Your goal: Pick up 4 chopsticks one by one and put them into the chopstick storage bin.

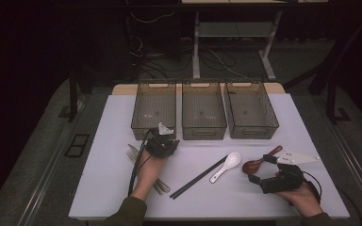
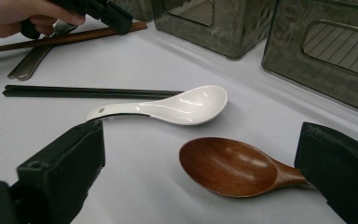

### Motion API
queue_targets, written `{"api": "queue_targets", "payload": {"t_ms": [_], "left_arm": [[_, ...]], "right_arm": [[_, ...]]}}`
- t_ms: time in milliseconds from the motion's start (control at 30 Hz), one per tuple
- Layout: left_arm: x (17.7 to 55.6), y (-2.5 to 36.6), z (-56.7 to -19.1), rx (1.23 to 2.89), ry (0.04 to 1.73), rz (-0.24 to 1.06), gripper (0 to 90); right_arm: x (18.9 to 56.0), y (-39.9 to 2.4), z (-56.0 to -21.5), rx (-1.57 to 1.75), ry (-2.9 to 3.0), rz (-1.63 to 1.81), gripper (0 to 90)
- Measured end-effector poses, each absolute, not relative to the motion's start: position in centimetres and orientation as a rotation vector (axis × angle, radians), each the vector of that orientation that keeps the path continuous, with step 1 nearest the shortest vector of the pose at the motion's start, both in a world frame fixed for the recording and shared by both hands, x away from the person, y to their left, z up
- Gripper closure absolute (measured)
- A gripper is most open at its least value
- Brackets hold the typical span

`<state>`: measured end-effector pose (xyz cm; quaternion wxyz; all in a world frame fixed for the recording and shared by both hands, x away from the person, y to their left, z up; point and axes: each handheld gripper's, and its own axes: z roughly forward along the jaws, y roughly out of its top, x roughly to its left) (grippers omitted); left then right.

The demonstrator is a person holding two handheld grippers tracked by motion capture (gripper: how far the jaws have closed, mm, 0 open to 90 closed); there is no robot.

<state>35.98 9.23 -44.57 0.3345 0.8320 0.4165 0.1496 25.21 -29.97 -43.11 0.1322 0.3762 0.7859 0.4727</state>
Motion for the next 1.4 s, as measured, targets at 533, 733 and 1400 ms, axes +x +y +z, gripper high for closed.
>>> {"api": "queue_targets", "payload": {"t_ms": [533, 733, 1400], "left_arm": [[35.5, 7.1, -44.5, 2.245, 0.886, 0.254, 74.4], [35.6, 7.2, -44.5, 2.235, 0.877, 0.233, 71.3], [33.4, 8.4, -42.2, 2.183, 0.741, 0.253, 38.0]], "right_arm": [[25.3, -29.9, -43.2, 1.088, 2.288, 1.364, 1.5], [25.3, -29.9, -43.2, 1.091, 2.286, 1.363, 1.5], [25.3, -29.9, -43.3, 1.081, 2.286, 1.382, 1.5]]}}
